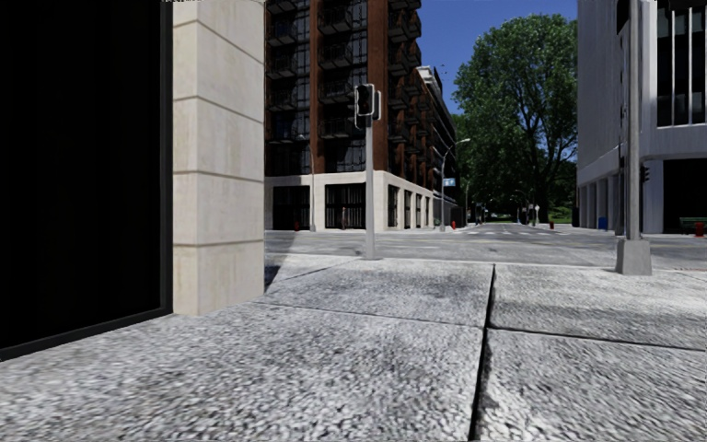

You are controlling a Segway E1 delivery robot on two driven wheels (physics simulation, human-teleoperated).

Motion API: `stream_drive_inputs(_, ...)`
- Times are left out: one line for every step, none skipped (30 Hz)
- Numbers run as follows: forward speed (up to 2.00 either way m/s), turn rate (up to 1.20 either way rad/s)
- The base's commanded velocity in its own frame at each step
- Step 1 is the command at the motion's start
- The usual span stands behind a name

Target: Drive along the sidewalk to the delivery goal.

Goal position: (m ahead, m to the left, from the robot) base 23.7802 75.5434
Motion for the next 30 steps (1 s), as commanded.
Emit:
stream_drive_inputs(2.0, 0.0)
stream_drive_inputs(2.0, 0.0)
stream_drive_inputs(2.0, 0.0)
stream_drive_inputs(2.0, 0.0)
stream_drive_inputs(2.0, 0.0)
stream_drive_inputs(2.0, 0.0)
stream_drive_inputs(2.0, 0.0)
stream_drive_inputs(2.0, 0.0)
stream_drive_inputs(2.0, 0.0)
stream_drive_inputs(2.0, 0.0)
stream_drive_inputs(2.0, 0.0)
stream_drive_inputs(2.0, 0.0)
stream_drive_inputs(2.0, 0.0)
stream_drive_inputs(2.0, 0.0)
stream_drive_inputs(2.0, 0.0)
stream_drive_inputs(2.0, 0.0)
stream_drive_inputs(2.0, 0.0)
stream_drive_inputs(2.0, 0.0)
stream_drive_inputs(2.0, 0.0)
stream_drive_inputs(2.0, 0.0)
stream_drive_inputs(2.0, 0.0)
stream_drive_inputs(2.0, 0.0)
stream_drive_inputs(2.0, 0.0)
stream_drive_inputs(2.0, 0.0)
stream_drive_inputs(2.0, 0.0)
stream_drive_inputs(2.0, 0.0)
stream_drive_inputs(2.0, 0.0)
stream_drive_inputs(2.0, 0.0)
stream_drive_inputs(2.0, 0.0)
stream_drive_inputs(2.0, 0.0)
